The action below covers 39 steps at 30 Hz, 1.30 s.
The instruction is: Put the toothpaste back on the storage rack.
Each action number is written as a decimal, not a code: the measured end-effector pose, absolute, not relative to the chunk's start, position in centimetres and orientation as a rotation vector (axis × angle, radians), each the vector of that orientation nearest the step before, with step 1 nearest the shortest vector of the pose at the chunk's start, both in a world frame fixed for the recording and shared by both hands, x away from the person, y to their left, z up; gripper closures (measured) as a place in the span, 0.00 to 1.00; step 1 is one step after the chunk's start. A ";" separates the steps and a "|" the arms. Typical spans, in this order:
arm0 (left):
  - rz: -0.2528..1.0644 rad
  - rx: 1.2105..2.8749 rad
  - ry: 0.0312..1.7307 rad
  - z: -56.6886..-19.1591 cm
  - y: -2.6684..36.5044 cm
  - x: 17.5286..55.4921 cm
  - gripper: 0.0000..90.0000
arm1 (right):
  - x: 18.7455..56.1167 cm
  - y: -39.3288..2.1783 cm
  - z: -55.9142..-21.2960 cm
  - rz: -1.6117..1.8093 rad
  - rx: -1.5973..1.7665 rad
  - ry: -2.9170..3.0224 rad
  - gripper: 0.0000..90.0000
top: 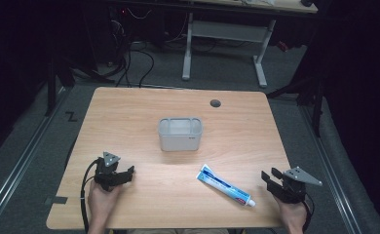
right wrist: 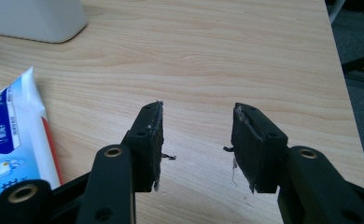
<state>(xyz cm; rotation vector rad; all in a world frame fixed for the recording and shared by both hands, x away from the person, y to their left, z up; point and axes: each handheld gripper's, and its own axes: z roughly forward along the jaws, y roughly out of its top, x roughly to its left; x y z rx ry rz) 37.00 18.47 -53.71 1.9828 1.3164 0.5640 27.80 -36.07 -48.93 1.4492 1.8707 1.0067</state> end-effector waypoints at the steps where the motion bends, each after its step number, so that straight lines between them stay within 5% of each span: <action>1: 0.564 1.983 1.316 -53.7 18.5 37.0 0.26 | 27.8 -35.9 -48.8 1.007 1.447 1.873 0.59; 39: 0.564 1.984 1.316 -53.7 18.5 37.0 0.26 | 30.5 -27.1 -45.7 0.949 1.118 2.199 0.54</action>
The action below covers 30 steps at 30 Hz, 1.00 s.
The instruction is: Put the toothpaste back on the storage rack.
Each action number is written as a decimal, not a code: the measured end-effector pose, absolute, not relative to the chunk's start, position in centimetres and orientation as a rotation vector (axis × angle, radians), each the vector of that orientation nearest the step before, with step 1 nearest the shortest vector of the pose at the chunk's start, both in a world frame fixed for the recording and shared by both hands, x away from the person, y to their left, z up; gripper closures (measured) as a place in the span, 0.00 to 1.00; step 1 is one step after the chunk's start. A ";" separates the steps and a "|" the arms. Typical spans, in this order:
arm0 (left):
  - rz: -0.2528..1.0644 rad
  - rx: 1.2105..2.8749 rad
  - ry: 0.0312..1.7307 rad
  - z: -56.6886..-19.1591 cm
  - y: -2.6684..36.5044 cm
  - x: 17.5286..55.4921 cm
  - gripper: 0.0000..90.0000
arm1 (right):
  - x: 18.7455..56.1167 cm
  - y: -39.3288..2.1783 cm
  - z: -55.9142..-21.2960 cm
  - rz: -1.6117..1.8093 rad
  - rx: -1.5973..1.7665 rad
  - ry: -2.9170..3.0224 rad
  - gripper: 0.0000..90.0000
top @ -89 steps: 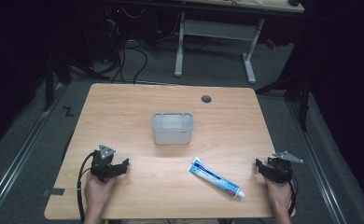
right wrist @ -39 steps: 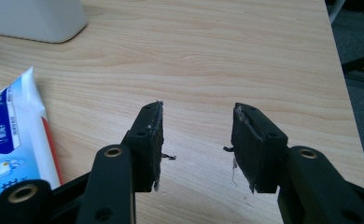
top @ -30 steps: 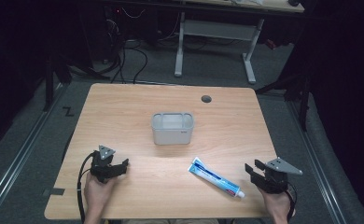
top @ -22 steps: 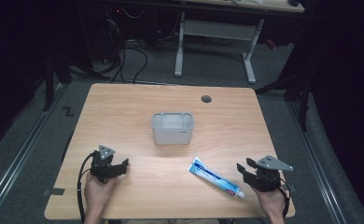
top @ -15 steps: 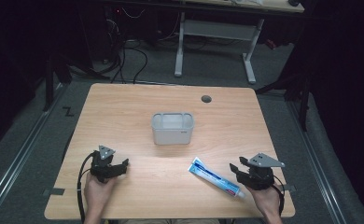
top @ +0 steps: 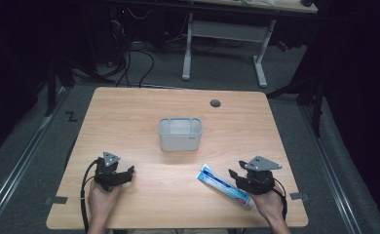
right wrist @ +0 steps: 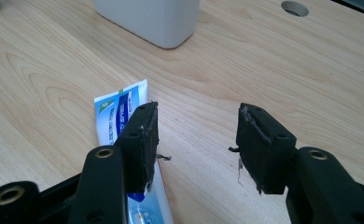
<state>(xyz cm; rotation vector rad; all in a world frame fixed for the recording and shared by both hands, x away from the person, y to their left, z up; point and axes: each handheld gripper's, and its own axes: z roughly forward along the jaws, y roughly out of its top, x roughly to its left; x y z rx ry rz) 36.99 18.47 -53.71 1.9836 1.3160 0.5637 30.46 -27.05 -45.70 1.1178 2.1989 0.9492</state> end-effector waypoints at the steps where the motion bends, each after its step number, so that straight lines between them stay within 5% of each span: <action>1: 0.564 1.983 1.316 -53.7 18.5 37.0 0.26 | 30.6 -27.0 -45.6 0.950 1.115 2.203 0.54; 30: 0.564 1.984 1.313 -53.7 18.5 37.0 0.27 | 32.8 -23.5 -46.7 0.845 1.012 2.473 0.54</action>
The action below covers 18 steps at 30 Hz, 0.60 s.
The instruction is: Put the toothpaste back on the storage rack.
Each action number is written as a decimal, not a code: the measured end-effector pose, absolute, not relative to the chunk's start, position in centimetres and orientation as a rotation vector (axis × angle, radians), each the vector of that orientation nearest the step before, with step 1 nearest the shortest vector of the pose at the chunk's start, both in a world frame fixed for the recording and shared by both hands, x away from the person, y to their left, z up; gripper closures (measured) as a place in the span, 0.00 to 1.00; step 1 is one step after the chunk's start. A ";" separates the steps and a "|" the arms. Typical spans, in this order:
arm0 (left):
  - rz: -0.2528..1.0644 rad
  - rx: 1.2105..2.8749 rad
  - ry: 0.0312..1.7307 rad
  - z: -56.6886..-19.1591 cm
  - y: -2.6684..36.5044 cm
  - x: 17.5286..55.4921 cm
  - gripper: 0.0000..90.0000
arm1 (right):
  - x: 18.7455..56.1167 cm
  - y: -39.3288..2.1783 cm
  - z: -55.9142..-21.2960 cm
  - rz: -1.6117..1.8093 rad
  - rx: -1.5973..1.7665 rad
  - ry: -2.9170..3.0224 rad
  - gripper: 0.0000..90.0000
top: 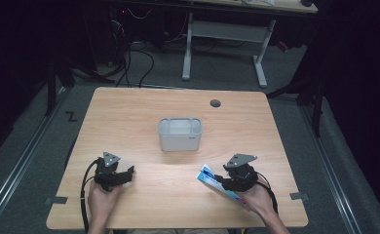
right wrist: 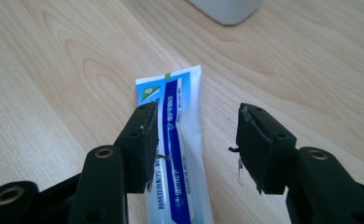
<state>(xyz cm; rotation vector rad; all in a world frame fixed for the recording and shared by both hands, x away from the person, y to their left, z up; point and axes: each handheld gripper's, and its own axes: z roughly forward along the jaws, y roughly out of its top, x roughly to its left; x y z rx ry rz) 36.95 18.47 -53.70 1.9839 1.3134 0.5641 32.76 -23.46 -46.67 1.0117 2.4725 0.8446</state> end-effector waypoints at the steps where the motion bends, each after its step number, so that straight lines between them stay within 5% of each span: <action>1: 0.564 1.984 1.313 -53.7 18.5 37.0 0.27 | 32.8 -23.3 -46.8 0.838 1.012 2.484 0.54; 18: 0.564 1.983 1.315 -53.7 18.5 37.0 0.27 | 33.9 -21.4 -48.5 0.713 0.998 2.615 0.48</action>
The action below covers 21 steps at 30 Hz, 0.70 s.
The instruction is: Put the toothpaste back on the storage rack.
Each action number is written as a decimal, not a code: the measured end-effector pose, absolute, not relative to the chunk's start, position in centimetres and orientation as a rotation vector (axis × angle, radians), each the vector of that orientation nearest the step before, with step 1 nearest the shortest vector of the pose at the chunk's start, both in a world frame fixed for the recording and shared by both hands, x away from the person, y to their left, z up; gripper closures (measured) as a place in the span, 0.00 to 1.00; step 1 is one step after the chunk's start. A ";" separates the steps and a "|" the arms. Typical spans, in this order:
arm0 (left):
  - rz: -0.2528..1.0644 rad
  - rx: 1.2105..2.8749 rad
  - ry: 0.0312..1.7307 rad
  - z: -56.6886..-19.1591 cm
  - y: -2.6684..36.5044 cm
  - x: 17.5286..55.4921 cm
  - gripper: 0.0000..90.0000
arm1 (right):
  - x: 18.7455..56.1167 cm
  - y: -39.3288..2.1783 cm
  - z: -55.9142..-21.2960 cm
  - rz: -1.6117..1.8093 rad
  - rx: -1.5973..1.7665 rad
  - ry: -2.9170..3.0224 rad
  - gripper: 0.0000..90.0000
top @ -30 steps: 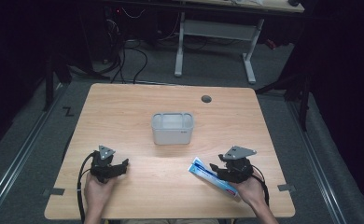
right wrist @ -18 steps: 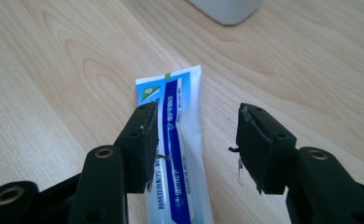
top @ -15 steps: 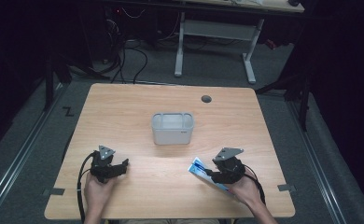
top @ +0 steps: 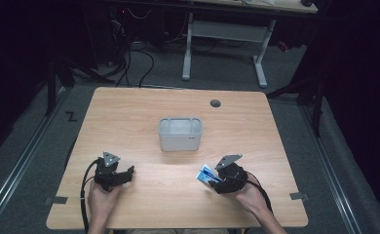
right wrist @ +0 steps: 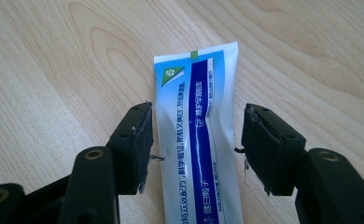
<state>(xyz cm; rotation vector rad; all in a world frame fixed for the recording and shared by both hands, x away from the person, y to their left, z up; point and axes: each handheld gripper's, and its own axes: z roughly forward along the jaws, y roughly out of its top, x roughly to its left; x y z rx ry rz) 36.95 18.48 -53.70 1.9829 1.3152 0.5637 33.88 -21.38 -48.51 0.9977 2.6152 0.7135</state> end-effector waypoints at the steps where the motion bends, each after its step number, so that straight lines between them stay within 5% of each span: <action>1: 0.564 1.983 1.315 -53.7 18.5 37.0 0.27 | 33.9 -21.3 -48.6 0.702 1.001 2.621 0.48; 21: 0.564 1.983 1.315 -53.7 18.5 37.0 0.27 | 35.0 -20.5 -50.1 0.561 1.053 2.696 0.46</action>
